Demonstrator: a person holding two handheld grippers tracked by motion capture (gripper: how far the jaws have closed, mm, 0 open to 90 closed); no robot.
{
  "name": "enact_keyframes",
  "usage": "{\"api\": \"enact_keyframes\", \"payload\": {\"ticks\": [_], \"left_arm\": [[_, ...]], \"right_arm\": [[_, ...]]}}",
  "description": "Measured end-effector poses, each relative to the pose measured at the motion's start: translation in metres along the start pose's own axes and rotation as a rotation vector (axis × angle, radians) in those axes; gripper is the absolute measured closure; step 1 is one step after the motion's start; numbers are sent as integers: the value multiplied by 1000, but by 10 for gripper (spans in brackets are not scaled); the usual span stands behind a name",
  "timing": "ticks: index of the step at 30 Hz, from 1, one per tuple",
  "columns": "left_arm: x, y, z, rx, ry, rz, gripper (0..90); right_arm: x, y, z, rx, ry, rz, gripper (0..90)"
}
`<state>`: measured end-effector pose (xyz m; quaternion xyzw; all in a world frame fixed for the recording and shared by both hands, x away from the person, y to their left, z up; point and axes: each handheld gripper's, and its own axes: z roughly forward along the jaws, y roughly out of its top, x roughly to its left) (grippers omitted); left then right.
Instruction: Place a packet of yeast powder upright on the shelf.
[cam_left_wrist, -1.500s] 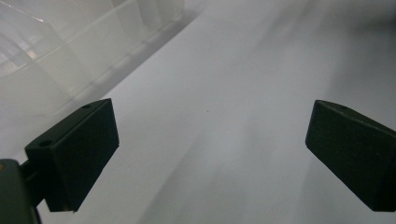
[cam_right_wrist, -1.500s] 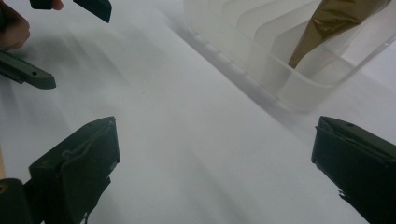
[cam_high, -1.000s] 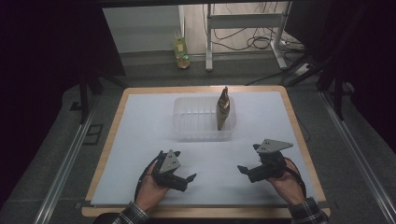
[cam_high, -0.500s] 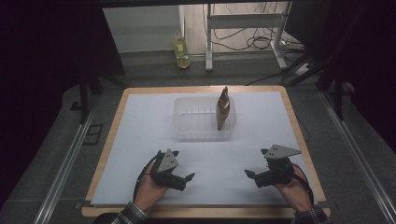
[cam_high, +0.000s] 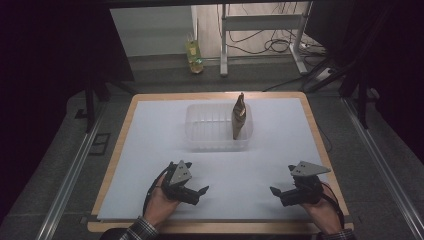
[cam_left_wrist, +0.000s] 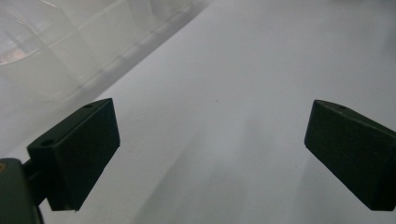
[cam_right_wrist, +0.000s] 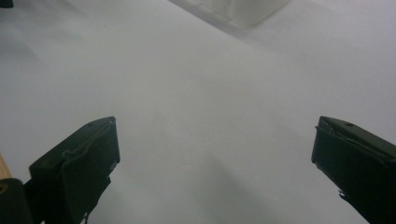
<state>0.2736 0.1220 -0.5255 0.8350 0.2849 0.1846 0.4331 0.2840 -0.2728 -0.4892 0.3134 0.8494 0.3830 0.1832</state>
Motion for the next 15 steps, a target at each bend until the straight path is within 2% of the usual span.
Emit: {"api": "enact_keyframes", "payload": {"ticks": [9, 15], "left_arm": [[-1, -1, 2, 12, 1, 9, 28], [-1, 0, 3, 15, 2, 12, 27]], "right_arm": [[-1, -15, -3, 42, -21, -6, 9], [0, -16, -1, 61, -18, -11, 10]]}}
